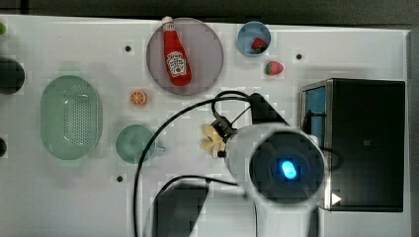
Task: Pick Banana and place it in mug.
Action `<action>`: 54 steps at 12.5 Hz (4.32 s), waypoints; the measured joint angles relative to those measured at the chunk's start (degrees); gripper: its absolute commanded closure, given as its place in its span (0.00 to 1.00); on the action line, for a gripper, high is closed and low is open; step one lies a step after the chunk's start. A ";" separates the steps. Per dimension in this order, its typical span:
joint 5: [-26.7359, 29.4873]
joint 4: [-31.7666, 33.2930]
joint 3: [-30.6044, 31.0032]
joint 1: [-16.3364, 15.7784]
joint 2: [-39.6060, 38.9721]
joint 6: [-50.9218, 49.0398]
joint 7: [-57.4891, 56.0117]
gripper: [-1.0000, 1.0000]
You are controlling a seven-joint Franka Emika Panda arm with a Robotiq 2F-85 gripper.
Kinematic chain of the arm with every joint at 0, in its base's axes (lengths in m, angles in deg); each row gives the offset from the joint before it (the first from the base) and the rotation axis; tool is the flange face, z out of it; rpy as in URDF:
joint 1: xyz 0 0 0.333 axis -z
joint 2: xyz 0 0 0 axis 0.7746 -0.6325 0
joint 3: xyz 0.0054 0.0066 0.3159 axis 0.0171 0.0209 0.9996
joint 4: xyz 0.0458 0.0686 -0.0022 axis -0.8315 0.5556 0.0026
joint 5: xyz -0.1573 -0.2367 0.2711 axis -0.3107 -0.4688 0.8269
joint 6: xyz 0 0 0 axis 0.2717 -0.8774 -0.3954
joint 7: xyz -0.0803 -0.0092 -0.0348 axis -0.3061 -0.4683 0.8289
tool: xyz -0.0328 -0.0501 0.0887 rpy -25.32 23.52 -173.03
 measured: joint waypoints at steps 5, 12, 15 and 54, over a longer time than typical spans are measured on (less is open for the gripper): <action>-0.17 10.41 0.63 0.26 -16.20 19.58 -13.65 0.00; -1.00 14.66 0.41 -1.31 -26.70 37.74 -36.75 0.00; -1.38 13.76 0.31 -0.80 -33.38 44.57 -38.26 0.00; 7.51 8.95 28.82 -6.63 -12.60 19.92 -3.84 0.73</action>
